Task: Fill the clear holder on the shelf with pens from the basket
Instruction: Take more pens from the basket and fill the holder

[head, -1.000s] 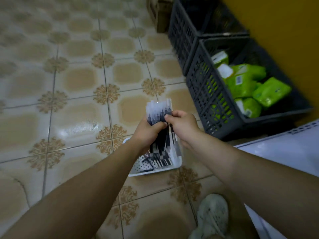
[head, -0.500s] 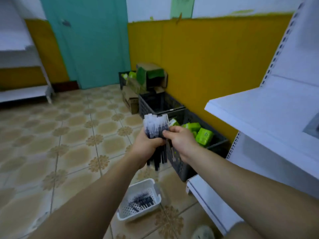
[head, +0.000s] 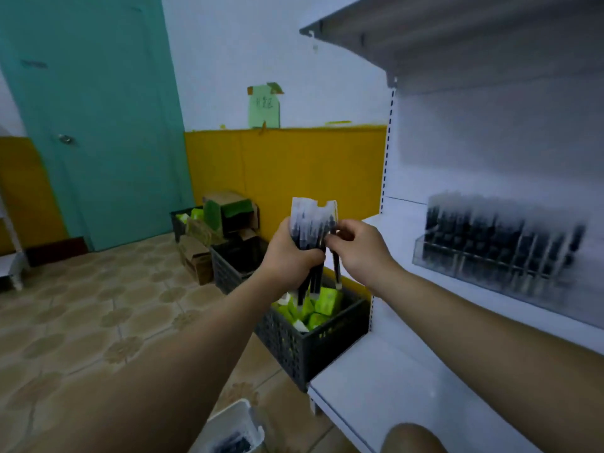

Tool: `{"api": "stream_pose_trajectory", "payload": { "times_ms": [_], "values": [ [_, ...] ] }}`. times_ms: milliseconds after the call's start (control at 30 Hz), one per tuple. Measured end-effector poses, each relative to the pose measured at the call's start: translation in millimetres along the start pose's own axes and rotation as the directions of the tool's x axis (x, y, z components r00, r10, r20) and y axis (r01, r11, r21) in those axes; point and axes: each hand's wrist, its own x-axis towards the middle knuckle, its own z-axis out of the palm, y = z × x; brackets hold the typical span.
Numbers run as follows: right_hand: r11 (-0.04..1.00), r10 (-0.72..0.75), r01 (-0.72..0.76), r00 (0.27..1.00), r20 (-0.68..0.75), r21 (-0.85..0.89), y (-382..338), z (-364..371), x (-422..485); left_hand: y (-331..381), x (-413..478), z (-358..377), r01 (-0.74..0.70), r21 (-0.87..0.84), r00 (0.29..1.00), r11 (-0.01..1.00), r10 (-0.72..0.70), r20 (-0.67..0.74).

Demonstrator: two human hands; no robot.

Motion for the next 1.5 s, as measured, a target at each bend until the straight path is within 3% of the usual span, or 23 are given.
{"api": "stream_pose_trajectory", "payload": {
  "times_ms": [267,600,933,1100,1500],
  "values": [
    [0.988,0.018,-0.051,0.976,-0.218,-0.149,-2.7,-93.1,-31.8,53.3,19.0,82.5,-0.131,-0.104,0.977,0.986,0.147,0.157],
    [0.935,0.101,-0.258,0.852,-0.514,-0.244,18.5,-201.4,-73.2,102.8,26.6,192.3,-0.176,-0.204,0.906,0.963,0.239,0.348],
    [0.942,0.099,-0.291,0.721,-0.686,-0.17,47.7,-276.3,-74.2,104.4,49.1,249.4,-0.047,-0.191,0.874,0.98,0.133,0.467],
    [0.951,0.105,-0.278,0.704,-0.703,-0.136,62.0,-286.4,-54.2,96.3,59.2,260.0,-0.032,-0.175,0.874,0.984,0.113,0.472],
    [0.914,0.105,-0.323,0.775,-0.623,-0.247,86.0,-283.4,-28.5,82.5,68.1,255.9,0.011,-0.189,0.884,0.982,0.079,0.461]
  ]
}}
